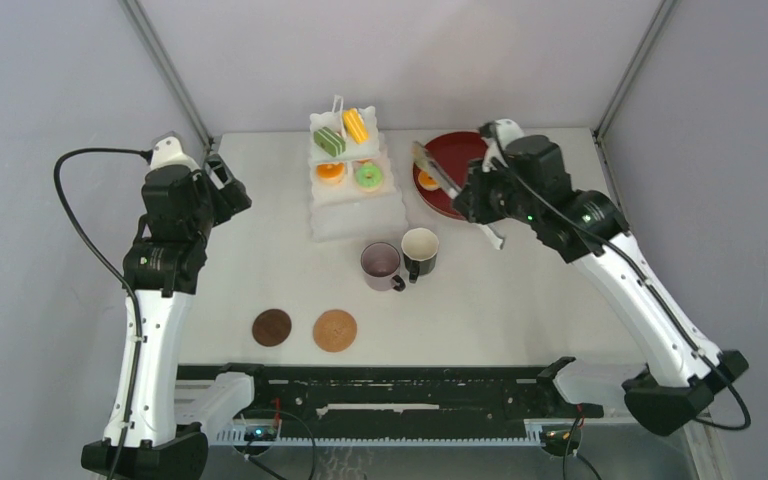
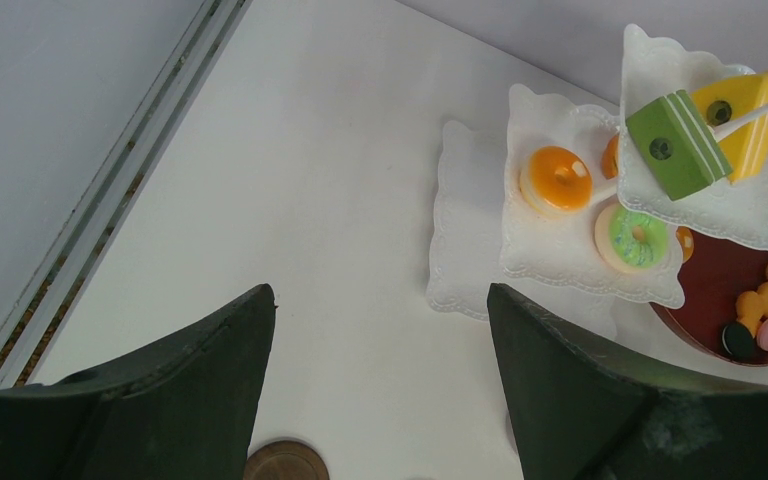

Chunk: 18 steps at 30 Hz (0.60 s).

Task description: Serve the afternoon tea

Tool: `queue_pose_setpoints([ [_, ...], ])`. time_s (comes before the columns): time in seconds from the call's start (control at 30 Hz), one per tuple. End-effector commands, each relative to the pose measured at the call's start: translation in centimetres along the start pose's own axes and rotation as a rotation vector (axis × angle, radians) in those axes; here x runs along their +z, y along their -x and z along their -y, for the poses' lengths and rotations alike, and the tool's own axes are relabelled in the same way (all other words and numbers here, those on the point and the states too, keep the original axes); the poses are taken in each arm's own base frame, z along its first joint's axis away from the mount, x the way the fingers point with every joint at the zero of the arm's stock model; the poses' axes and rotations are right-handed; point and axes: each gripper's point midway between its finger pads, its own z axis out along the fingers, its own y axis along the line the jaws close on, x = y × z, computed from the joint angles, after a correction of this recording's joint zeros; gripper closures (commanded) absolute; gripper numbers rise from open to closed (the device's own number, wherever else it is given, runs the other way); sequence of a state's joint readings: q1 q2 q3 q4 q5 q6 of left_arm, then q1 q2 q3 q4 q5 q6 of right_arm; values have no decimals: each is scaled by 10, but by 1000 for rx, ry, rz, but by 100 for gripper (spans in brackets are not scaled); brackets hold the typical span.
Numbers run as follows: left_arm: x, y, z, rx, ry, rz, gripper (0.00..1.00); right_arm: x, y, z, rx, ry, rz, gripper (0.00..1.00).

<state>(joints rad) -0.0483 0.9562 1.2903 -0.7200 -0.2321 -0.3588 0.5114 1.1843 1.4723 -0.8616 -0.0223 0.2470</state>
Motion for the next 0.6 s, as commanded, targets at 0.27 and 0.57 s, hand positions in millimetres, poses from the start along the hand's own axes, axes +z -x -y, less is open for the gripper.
queue_pose_setpoints([
  [0.27, 7, 4, 12, -15, -43, 3, 18, 58, -56, 117, 243, -329, -127, 68],
  [0.57, 12, 3, 13, -13, -42, -6, 18, 99, -62, 139, 230, -383, -164, 66],
])
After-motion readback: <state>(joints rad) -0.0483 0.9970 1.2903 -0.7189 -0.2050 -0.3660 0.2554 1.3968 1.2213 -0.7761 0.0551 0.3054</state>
